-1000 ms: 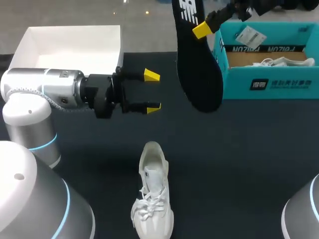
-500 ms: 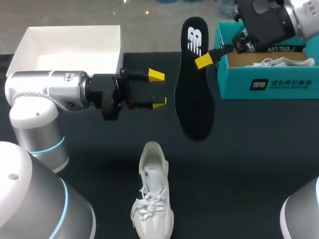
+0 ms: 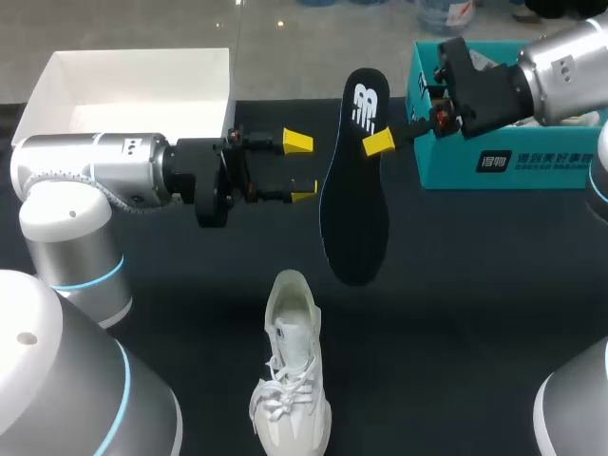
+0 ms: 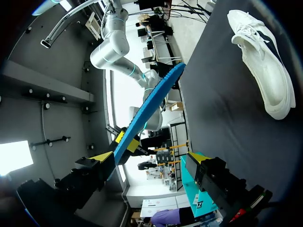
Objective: Take the shoe out of the shoebox, open the shoe tongue, remove and reinsert the insole, then place the shoe into the shoebox
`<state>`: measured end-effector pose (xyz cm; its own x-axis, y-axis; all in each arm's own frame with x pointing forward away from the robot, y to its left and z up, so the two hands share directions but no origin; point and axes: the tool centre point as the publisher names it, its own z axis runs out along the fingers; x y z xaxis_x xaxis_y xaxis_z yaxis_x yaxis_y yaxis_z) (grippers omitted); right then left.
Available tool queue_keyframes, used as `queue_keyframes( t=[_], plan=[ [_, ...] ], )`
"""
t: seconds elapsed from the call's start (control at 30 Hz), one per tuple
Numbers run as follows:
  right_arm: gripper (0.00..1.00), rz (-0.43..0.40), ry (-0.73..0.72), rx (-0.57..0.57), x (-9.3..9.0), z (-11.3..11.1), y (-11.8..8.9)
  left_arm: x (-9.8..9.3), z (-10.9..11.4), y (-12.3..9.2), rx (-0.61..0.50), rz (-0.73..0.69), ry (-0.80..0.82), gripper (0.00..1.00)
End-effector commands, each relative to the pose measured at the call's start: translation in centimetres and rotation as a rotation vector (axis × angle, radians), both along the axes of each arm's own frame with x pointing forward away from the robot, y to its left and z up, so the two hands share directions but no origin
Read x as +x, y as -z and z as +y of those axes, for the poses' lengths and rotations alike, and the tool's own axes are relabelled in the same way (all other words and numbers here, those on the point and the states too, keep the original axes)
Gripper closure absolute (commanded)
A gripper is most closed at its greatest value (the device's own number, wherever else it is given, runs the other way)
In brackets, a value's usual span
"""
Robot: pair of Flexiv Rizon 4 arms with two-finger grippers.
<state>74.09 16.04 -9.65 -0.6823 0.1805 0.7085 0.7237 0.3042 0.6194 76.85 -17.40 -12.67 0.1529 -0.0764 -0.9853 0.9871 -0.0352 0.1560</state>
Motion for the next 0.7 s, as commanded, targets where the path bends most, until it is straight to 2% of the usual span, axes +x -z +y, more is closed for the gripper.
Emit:
queue_keyframes(
  t=[0.03, 0.37, 0.6, 0.63, 0.67, 0.7],
  plan=[
    [1.0, 0.029, -0.043, 0.052, 1.0, 1.4, 1.3, -0.3, 0.1, 0.2, 0.009, -0.023, -0.005, 0.0],
    [1.0, 0.043, -0.069, 0.093, 2.2, 3.2, 2.6, -1.1, 0.1, 0.6, 0.022, -0.06, 0.001, 0.0],
    [1.0, 0.037, -0.08, 0.106, 3.0, 3.8, 2.6, -1.7, -0.2, 0.9, 0.03, -0.076, 0.012, 0.0],
    [1.0, 0.036, -0.082, 0.106, 3.1, 3.9, 2.5, -1.8, -0.2, 1.0, 0.029, -0.079, 0.016, 0.22],
    [1.0, 0.036, -0.084, 0.108, 3.2, 4.0, 2.5, -1.9, -0.3, 1.0, 0.029, -0.08, 0.018, 0.67],
    [1.0, 0.036, -0.084, 0.108, 3.2, 4.0, 2.5, -1.9, -0.3, 1.0, 0.029, -0.082, 0.017, 0.95]
  ],
)
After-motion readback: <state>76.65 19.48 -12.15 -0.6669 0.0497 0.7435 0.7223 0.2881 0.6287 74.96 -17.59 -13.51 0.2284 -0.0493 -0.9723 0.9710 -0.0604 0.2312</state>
